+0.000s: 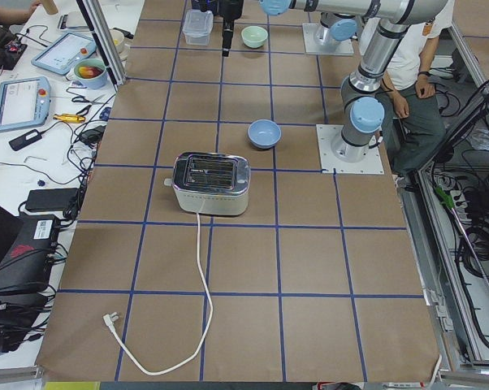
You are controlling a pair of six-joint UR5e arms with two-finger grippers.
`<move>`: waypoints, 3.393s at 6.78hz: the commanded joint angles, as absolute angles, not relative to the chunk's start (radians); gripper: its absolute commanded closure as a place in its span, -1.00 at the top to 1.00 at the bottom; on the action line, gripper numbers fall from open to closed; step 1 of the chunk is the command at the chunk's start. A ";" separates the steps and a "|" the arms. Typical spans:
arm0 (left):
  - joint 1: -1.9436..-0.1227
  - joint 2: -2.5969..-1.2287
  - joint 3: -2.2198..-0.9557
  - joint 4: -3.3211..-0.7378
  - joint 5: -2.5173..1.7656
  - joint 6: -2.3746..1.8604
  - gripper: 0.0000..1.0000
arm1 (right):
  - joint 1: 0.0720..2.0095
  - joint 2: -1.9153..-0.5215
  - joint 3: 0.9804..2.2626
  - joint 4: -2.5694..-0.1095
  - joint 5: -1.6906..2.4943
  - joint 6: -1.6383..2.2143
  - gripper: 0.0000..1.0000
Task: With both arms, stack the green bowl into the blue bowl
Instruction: 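Lower the left gripper onto the rim of the light blue bowl, then grasp the blue bowl with the left gripper while the right gripper descends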
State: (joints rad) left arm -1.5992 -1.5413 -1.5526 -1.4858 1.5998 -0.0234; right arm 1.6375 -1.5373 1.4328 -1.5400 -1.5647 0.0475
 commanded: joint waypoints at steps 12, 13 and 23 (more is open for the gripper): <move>-1.577 -1.503 -2.359 -0.959 1.667 -0.006 0.87 | 1.545 -1.525 1.456 -1.511 -1.551 -0.013 1.00; -1.577 -1.522 -2.362 -0.903 1.667 -0.002 0.45 | 1.479 -1.534 1.530 -1.517 -1.548 -0.149 1.00; -1.884 -1.778 -1.845 -0.917 1.502 -0.360 -1.00 | 1.241 -1.580 2.323 -2.330 -1.557 -0.303 0.98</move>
State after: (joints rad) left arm -1.8568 -1.6769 -1.9802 -0.9007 1.5719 -0.2999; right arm 1.2857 -1.5810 2.2299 -2.2316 -1.5626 -0.2660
